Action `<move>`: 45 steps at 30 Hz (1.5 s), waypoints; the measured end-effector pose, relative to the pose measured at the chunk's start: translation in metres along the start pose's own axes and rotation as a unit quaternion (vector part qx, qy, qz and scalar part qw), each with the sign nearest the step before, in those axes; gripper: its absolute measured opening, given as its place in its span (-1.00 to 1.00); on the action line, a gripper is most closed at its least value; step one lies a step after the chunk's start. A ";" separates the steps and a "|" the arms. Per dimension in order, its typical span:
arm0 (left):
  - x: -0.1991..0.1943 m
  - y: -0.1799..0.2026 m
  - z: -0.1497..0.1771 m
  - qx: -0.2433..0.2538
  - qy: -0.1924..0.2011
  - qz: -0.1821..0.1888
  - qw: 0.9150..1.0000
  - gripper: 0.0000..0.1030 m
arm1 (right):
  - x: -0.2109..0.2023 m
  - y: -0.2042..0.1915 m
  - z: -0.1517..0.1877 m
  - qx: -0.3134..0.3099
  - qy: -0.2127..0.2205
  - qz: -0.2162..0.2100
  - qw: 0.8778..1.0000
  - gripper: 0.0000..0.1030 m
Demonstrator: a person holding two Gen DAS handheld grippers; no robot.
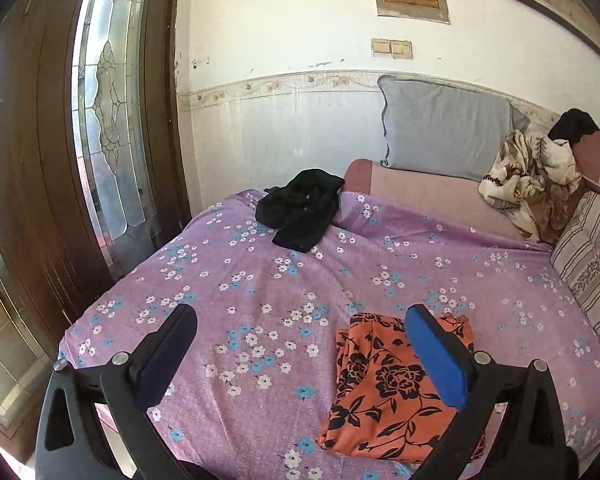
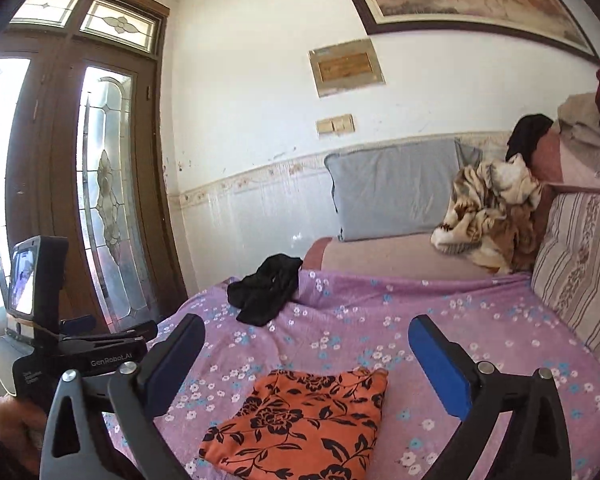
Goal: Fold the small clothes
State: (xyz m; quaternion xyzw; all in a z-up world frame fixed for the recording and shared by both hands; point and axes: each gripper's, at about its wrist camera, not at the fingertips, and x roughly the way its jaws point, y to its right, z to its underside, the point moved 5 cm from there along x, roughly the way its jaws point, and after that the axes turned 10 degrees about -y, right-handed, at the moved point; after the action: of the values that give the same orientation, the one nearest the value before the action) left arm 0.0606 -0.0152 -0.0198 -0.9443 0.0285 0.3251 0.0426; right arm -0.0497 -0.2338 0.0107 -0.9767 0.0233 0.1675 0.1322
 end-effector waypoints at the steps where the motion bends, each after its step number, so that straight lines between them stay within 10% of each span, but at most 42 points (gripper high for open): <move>1: -0.003 -0.003 0.000 -0.009 -0.005 0.010 1.000 1.00 | -0.001 -0.001 0.000 0.004 -0.007 0.007 1.000 1.00; 45: 0.007 -0.043 0.009 -0.032 -0.039 -0.090 0.995 1.00 | 0.034 -0.028 0.038 0.016 -0.093 -0.037 0.995 1.00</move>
State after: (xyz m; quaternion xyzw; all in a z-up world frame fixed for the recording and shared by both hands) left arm 0.0638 0.0284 -0.0283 -0.9305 -0.0684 0.3573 0.0424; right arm -0.0269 -0.1967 -0.0283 -0.9549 -0.0229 0.2517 0.1561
